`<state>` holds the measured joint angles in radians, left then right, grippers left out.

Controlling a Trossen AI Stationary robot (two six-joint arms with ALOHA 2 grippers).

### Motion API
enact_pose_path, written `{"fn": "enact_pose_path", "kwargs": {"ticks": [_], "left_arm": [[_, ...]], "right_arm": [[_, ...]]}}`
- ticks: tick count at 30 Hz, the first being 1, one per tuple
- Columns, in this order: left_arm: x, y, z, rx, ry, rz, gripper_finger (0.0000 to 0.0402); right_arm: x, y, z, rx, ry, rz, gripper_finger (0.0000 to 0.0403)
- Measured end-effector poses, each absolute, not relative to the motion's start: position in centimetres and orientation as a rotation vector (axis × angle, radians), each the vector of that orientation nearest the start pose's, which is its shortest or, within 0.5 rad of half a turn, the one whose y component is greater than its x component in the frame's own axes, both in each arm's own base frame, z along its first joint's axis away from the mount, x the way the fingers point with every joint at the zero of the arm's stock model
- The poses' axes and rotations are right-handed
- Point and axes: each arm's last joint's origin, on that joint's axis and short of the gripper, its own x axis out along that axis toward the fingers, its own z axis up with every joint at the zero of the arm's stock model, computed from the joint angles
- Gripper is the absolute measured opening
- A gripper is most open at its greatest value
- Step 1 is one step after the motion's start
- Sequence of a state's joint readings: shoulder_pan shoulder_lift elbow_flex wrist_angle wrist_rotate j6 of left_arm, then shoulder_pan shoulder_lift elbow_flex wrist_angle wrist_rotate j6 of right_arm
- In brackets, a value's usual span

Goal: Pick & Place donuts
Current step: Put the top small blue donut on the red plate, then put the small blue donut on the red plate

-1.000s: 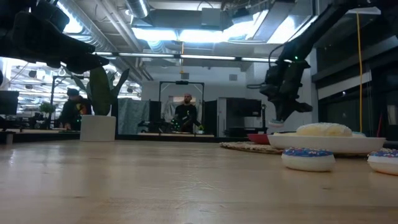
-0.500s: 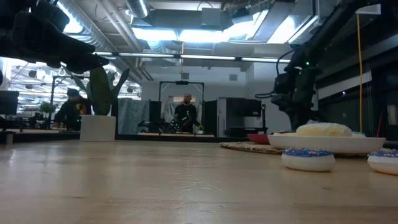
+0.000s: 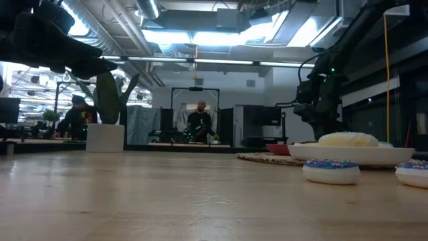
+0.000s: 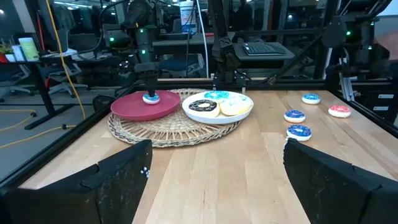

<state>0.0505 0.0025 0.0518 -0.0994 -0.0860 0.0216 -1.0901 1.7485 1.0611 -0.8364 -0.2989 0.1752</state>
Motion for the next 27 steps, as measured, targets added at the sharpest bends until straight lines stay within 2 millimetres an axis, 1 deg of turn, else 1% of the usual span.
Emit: {"fn": "enact_pose_path", "kwargs": {"ticks": [2, 9, 13, 16, 19, 27], "left_arm": [[9.4, 0.7, 17.1, 0.022, 0.051, 0.136, 0.0352], [9.4, 0.7, 17.1, 0.022, 0.052, 0.136, 0.0353], [9.4, 0.7, 17.1, 0.022, 0.052, 0.136, 0.0353], [9.4, 0.7, 17.1, 0.022, 0.052, 0.136, 0.0354], [9.4, 0.7, 17.1, 0.022, 0.052, 0.136, 0.0352], [9.4, 0.7, 17.1, 0.022, 0.052, 0.136, 0.0353]], "right_arm": [[14.6, -26.1, 15.9, 1.143, 1.157, -0.746, 0.0044], [14.5, -26.1, 15.9, 1.143, 1.158, -0.746, 0.0107], [14.5, -26.1, 15.9, 1.139, 1.163, -0.752, 0.013], [14.3, -26.1, 16.0, 1.127, 1.177, -0.776, 0.0135], [13.9, -26.1, 16.6, 1.105, 1.175, -0.812, 0.0134], [13.2, -25.6, 19.2, 1.052, 1.089, -0.837, 0.0131]]}}
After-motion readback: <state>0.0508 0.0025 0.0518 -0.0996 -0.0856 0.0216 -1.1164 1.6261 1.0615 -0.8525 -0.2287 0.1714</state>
